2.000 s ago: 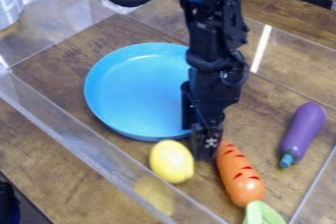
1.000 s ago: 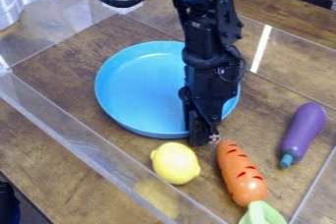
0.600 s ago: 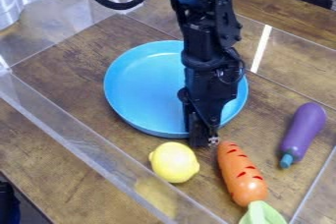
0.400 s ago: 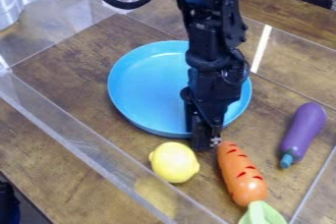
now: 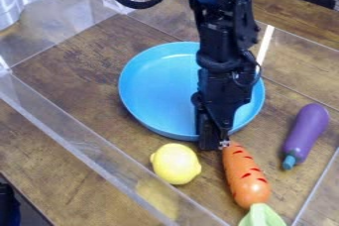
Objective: Move the carrot to the left side
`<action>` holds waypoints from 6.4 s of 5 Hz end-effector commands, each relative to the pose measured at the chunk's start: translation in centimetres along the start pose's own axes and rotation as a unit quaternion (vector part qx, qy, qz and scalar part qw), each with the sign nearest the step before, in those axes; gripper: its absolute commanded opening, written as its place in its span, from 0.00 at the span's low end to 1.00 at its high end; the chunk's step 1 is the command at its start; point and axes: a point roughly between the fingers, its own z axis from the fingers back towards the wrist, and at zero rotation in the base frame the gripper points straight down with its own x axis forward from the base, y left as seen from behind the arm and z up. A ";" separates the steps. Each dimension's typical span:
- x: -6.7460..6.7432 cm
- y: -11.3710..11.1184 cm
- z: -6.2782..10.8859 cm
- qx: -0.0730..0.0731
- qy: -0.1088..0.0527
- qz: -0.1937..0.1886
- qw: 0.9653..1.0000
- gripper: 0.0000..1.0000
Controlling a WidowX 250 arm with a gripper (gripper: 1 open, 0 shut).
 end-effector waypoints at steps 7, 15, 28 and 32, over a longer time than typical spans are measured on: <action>0.8 -1.6 -0.8 -0.013 0.013 -0.085 0.996 0.00; 4.5 -2.3 -1.7 -0.035 0.022 -0.101 0.994 1.00; 7.7 -2.6 -2.3 -0.061 0.008 -0.096 0.993 1.00; 7.1 -4.8 -3.0 -0.080 0.026 -0.209 0.974 1.00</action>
